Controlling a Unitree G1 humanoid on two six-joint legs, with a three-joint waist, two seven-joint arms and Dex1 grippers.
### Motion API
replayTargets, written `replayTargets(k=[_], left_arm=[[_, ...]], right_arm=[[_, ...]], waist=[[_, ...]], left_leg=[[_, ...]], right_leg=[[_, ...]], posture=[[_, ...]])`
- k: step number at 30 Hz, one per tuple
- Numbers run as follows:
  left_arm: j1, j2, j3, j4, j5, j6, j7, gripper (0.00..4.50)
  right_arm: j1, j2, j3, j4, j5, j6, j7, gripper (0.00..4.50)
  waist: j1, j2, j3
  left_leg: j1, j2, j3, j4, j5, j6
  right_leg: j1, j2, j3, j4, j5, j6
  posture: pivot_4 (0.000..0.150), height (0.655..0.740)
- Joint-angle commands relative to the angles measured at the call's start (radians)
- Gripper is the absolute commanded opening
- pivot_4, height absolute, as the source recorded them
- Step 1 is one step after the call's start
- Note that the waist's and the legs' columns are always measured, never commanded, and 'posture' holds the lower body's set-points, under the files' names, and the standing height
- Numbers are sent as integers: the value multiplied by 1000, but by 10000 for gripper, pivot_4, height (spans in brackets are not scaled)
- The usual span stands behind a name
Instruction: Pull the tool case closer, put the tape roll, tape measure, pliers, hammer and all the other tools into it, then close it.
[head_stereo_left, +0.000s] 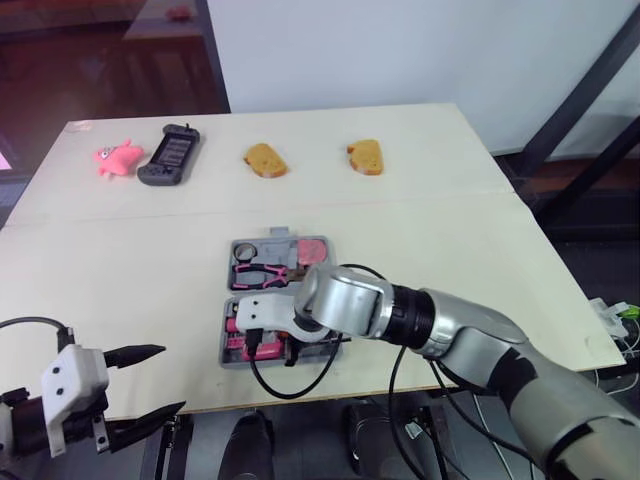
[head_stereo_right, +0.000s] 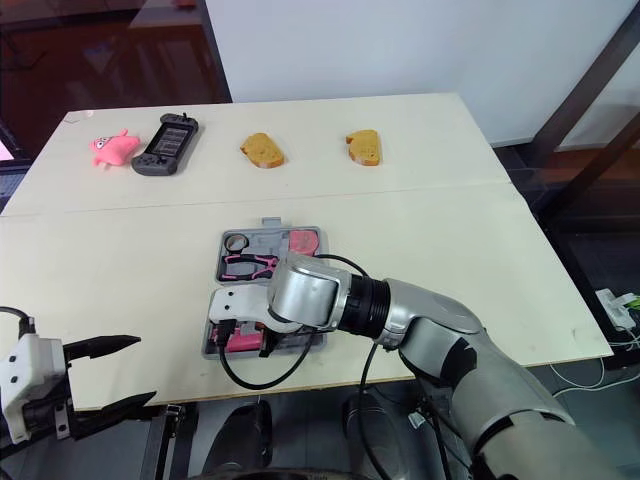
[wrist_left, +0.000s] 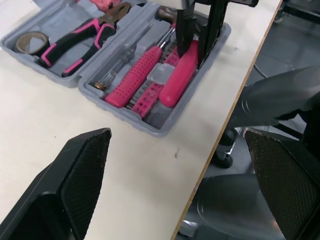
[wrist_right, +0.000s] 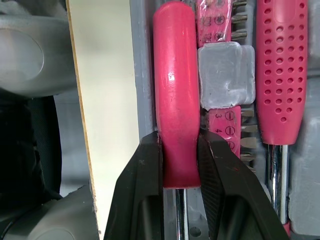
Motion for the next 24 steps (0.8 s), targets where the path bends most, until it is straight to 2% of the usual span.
replayTargets(k=[1, 24], left_arm=[[6, -10, 45, -2, -12, -15, 0, 45000], [21, -26, 85, 21, -12, -16, -18, 45000]], right_arm=[[1, 44, 1, 24, -15, -28, -20, 4241], [-18, 135, -91, 79, -7, -34, -23, 4241]], waist=[[-1, 0, 0], [-18, 0, 0]], left_leg=[[0, 0, 0, 0, 0, 0], [-4, 0, 0, -1, 0, 0]], right_leg=[[0, 0, 0, 0, 0, 0], [-5, 0, 0, 0, 0, 0]], posture=[[1500, 7400], [1500, 7400]])
